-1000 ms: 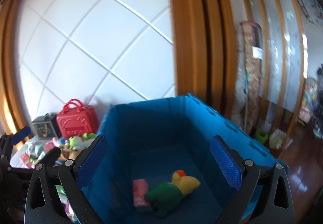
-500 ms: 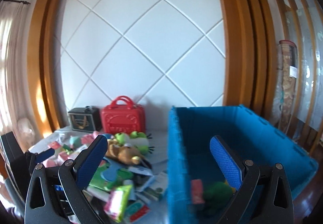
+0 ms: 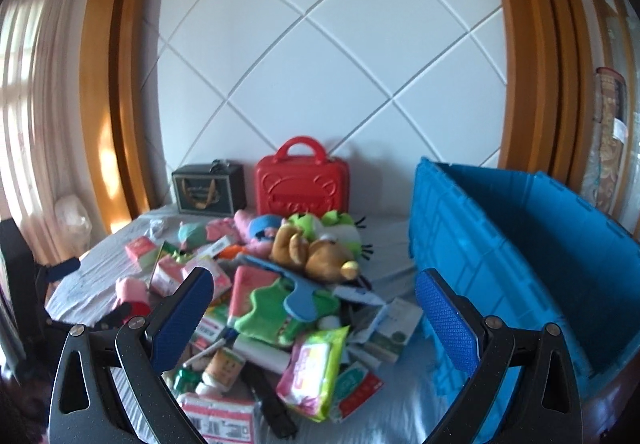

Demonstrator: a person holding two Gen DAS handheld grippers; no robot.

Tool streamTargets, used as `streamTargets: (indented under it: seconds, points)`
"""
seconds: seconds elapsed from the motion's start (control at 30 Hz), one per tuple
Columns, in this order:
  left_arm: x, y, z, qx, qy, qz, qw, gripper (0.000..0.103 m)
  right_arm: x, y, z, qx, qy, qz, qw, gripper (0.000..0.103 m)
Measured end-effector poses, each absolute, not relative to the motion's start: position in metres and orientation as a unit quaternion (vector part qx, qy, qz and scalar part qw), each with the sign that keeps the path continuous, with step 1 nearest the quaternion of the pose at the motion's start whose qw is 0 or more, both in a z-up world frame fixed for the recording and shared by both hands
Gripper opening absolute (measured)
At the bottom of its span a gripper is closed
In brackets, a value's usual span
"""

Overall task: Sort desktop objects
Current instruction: 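Move both empty tools back over the pile on the table, then grasp the green-pink wipes pack with the right tool while the left tool grasps the white bottle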

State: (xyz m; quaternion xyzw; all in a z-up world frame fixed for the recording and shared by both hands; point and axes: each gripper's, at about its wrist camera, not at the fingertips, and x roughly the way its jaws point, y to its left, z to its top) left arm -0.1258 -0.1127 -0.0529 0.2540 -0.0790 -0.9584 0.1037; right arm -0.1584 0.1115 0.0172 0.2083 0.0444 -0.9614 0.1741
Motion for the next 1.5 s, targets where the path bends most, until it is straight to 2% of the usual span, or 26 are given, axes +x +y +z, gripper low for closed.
streamTargets:
  seconds: [0.4, 0.63, 0.97, 1.27, 1.5]
  points:
    - [-0.113, -0.100, -0.100, 0.289, -0.101, -0.948, 0.092, 0.103, -0.207, 0.072, -0.016, 0.249, 0.078, -0.931, 0.256, 0.103]
    - [-0.128, -0.082, -0.142, 0.335, -0.076, -0.938, 0.044, 0.103, -0.228, 0.060, -0.033, 0.254, 0.088, -0.919, 0.289, 0.103]
    - [-0.189, -0.043, -0.192, 0.399, -0.079, -0.907, -0.109, 0.103, -0.251, 0.077, -0.077, 0.304, 0.112, -0.911, 0.255, 0.103]
    - [-0.240, -0.057, -0.227, 0.465, -0.060, -0.876, -0.115, 0.103, -0.272, 0.112, -0.091, 0.328, 0.082, -0.920, 0.198, 0.103]
    - [-0.239, -0.059, -0.238, 0.461, -0.076, -0.874, -0.134, 0.103, -0.295, 0.107, -0.155, 0.417, 0.083, -0.881, 0.209, 0.103]
